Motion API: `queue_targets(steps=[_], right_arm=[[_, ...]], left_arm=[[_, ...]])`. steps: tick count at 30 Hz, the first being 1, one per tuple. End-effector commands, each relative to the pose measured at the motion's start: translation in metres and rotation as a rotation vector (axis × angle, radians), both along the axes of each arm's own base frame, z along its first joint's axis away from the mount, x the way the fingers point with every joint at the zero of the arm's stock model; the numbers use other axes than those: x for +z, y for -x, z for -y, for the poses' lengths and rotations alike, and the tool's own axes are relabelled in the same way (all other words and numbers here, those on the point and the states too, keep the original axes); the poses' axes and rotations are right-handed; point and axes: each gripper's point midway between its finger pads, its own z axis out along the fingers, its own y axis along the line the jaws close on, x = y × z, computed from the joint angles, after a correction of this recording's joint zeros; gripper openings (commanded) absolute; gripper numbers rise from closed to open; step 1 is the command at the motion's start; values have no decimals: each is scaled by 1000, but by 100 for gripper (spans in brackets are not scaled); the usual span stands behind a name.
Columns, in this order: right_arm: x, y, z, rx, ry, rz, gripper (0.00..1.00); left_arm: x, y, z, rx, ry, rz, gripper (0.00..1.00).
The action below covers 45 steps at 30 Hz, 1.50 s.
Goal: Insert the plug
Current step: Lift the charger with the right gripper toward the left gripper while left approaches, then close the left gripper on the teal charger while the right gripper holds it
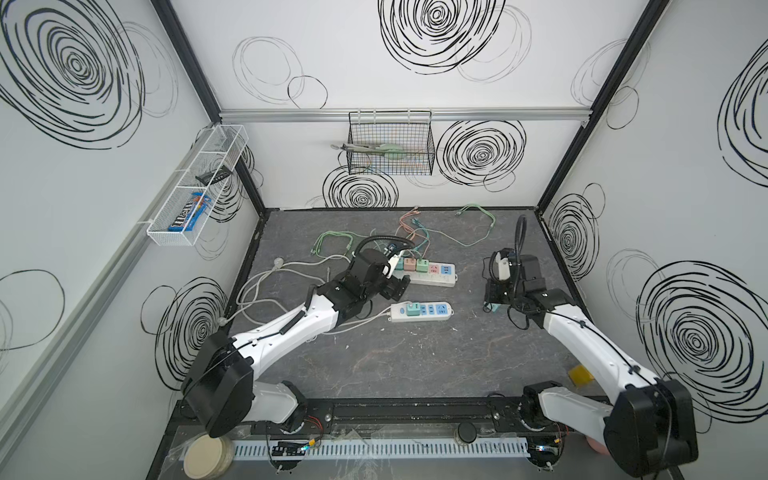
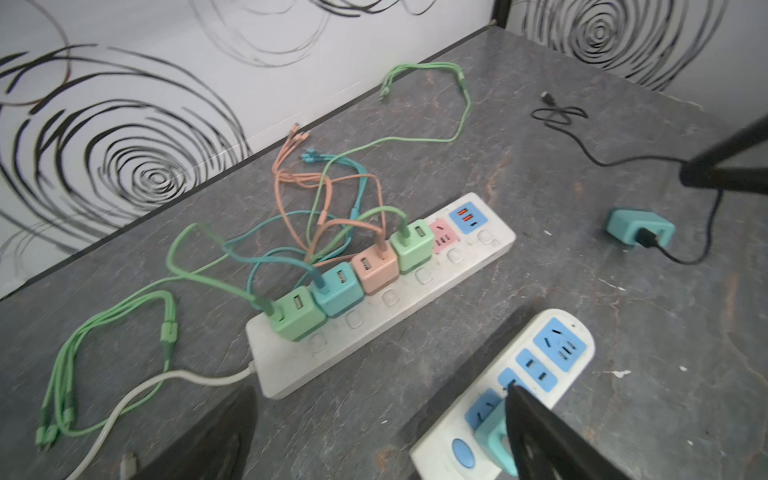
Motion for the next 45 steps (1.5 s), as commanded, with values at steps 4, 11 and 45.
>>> queue_targets(steps=[4,11,45], right_arm=[[70,10,-52,272,-174,175,0],[101,43,-91,482,-304,214,0],[-60,17,30,-182,-343,-151,0]], left_arm=[[40,24,43,-208,153,154,96],[41,43,43,-307,140,166,96],[-150,92,182,-734,-514,-37,77]])
